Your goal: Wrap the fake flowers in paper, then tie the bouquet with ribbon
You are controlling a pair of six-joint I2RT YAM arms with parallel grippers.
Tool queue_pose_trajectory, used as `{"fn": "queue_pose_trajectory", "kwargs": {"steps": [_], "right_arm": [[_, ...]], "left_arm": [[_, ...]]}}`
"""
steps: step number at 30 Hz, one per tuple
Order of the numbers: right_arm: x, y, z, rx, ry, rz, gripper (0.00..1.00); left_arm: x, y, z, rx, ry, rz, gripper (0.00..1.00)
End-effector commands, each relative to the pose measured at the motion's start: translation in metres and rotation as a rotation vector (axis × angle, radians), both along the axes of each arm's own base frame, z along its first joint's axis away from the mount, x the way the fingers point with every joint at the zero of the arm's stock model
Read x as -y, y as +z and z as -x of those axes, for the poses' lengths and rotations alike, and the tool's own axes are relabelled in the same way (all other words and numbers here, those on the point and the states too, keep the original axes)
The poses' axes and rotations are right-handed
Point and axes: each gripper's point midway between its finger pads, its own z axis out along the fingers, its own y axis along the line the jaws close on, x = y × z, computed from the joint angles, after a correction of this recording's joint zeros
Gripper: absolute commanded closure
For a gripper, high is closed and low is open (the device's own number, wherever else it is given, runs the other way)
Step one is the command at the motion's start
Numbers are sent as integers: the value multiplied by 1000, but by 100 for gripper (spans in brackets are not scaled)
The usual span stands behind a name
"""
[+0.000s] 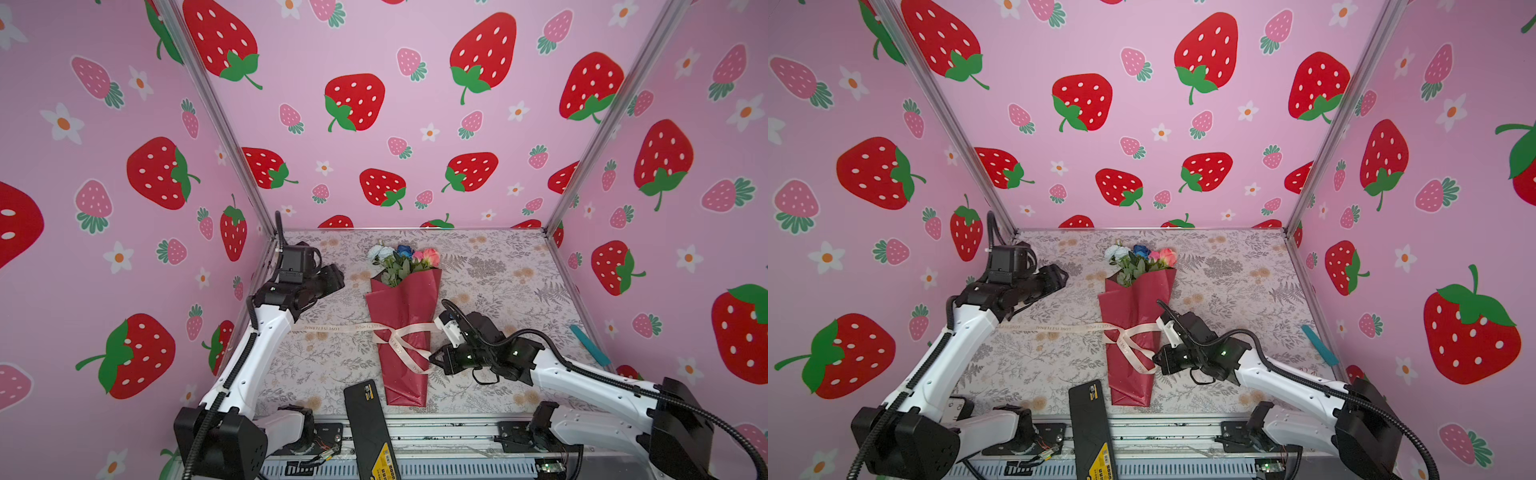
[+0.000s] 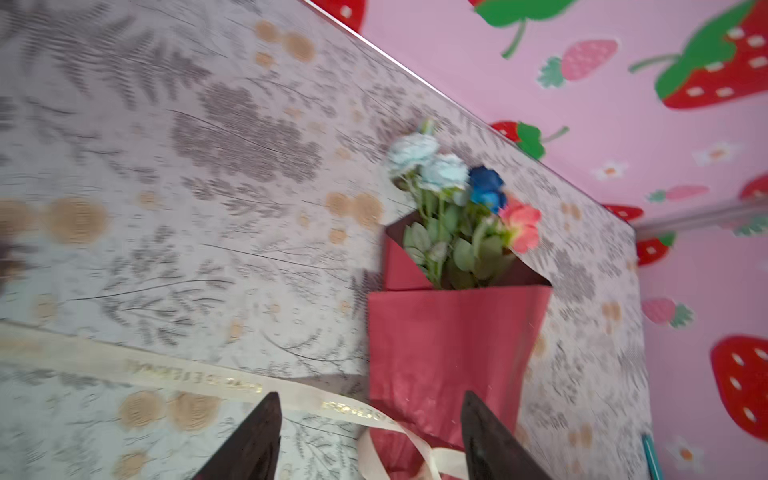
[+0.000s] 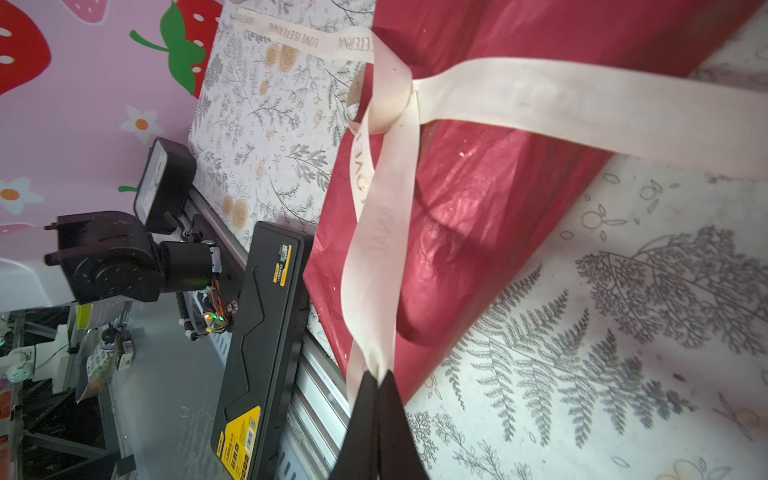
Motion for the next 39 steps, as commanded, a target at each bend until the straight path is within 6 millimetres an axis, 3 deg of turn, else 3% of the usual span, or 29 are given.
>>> {"fn": "queue_pose_trajectory", "kwargs": {"steps": [1, 5, 9, 13, 18, 24, 29, 34, 39], "right_arm": [[13, -7, 2, -49, -80, 37, 100], [15, -8, 1, -47, -98, 29, 100], [11, -7, 0, -43, -90, 25, 100], [10, -9, -1, -41, -80, 46, 100], [10, 0, -6, -17, -90, 62, 100], [8, 16, -13, 16, -87, 72, 100], [5, 26, -17, 29, -83, 81, 100], [-1, 37, -16, 40, -68, 67, 100], [-5, 33, -12, 34, -45, 101, 100]], "left_arm": [[67, -17, 13, -18, -308, 16, 31], [103, -50, 22, -78, -480, -36, 33], [128, -74, 24, -143, -542, 50, 34], [140, -99, 33, -219, -597, 42, 34], [142, -124, 45, -311, -633, 20, 35], [147, -133, 54, -355, -678, 12, 40], [135, -150, 58, -425, -639, -83, 40], [130, -151, 63, -436, -629, -108, 41], [135, -156, 74, -460, -687, -115, 45]]}}
